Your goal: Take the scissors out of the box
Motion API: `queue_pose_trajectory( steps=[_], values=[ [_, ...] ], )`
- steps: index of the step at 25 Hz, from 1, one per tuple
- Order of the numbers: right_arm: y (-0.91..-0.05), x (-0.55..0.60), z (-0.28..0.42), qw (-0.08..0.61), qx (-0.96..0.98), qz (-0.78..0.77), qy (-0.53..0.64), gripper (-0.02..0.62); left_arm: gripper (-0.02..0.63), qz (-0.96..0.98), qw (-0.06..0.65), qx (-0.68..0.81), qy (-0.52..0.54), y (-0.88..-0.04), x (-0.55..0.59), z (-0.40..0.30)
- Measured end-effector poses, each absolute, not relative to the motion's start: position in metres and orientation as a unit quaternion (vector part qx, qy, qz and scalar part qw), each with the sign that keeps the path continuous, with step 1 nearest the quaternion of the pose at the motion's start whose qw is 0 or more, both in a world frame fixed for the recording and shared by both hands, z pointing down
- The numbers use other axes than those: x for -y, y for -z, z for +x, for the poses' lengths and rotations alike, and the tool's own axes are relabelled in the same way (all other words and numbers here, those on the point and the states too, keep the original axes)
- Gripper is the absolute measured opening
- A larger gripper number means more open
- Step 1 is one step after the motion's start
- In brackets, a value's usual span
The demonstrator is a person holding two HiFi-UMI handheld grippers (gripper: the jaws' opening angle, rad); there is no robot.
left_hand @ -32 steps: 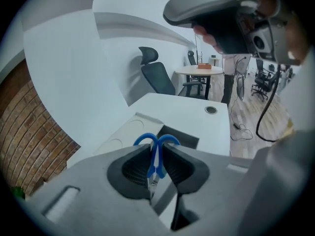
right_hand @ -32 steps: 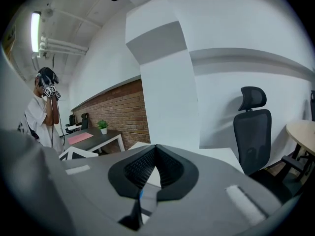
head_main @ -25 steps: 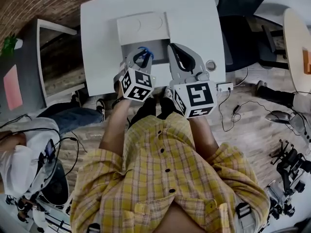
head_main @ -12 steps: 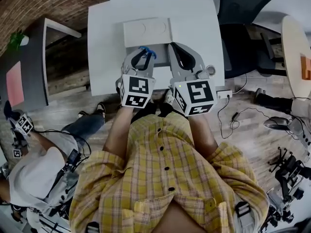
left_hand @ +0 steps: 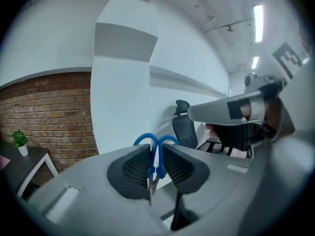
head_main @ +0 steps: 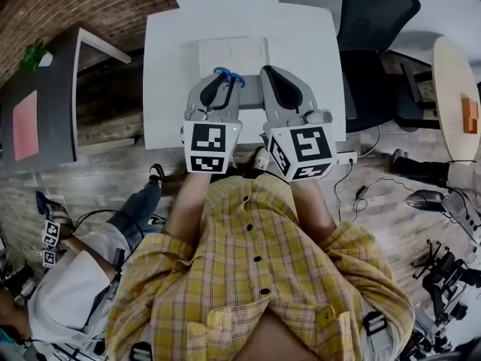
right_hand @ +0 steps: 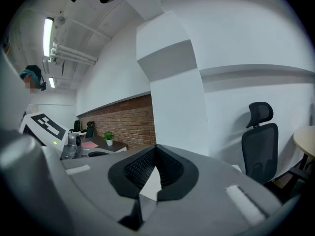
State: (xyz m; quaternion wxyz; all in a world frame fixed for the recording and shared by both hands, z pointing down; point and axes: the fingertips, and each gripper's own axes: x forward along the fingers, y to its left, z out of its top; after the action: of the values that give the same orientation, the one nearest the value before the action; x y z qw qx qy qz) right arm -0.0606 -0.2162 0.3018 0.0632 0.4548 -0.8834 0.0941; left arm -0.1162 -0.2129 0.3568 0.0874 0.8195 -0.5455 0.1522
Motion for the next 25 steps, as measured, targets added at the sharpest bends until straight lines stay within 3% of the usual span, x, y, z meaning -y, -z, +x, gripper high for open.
queue_pose_trajectory(
  steps=[25],
  values=[
    [-0.261,0.211,-0.07,0.03,0.89,0.451,-0.055,0.006,0.08,0.802,0.039,0.595,-0.038,-0.272,0.206,-0.133]
  ],
)
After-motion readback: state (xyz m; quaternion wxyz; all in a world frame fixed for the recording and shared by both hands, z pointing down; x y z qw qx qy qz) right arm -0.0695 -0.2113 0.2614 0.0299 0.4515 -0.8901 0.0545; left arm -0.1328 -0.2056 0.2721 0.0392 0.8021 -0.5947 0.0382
